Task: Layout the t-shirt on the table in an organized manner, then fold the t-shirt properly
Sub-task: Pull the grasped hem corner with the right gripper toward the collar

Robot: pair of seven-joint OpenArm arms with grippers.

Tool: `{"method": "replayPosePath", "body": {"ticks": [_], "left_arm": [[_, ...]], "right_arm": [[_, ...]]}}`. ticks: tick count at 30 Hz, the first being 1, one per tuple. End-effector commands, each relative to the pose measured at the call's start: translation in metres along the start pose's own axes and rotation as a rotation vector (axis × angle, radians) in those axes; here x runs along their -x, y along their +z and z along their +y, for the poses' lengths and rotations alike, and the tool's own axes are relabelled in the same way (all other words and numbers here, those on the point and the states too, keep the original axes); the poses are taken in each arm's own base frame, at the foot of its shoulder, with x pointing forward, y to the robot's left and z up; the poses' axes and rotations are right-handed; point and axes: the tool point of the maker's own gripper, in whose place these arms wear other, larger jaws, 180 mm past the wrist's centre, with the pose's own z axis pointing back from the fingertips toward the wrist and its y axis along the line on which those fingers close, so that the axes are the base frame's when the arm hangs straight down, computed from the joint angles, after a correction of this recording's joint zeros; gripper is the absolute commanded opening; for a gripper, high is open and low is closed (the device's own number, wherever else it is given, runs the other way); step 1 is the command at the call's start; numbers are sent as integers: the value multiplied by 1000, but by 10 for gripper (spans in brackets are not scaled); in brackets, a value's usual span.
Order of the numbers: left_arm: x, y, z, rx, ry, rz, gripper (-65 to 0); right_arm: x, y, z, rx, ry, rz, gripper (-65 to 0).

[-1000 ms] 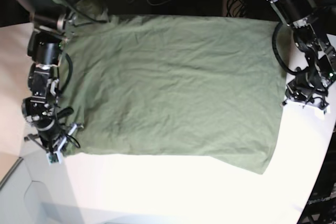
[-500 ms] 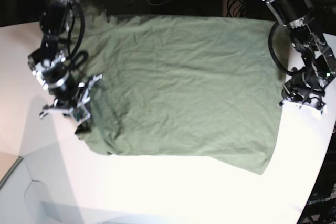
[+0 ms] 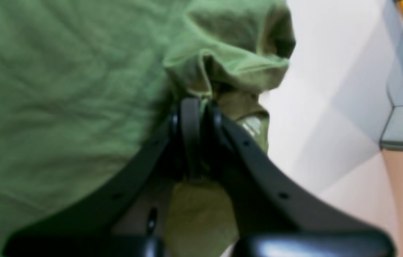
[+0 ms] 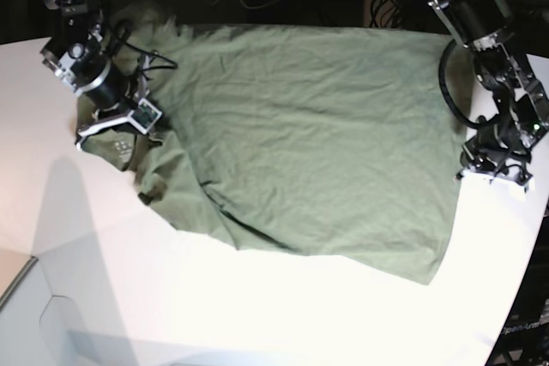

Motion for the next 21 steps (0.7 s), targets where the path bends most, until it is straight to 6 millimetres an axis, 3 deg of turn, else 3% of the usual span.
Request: {"method": "replayPosePath", "body": {"ticks": [1, 7, 17, 19, 21], "left_arm": [[-24, 6, -7, 18, -8, -61, -646], [-27, 6, -10, 23, -9, -67, -646], [-37, 7, -17, 38, -10, -88, -646], [-37, 7, -17, 38, -10, -88, -646], [-37, 7, -17, 38, -10, -88, -646]], "right_arm": [[-5, 3, -6, 18, 16, -19, -650], [21, 17, 1, -5, 61, 99, -650], [47, 32, 4, -37, 126, 187, -650], [52, 33, 4, -35, 125, 217, -612], [55, 34, 3, -34, 125, 234, -531]]}}
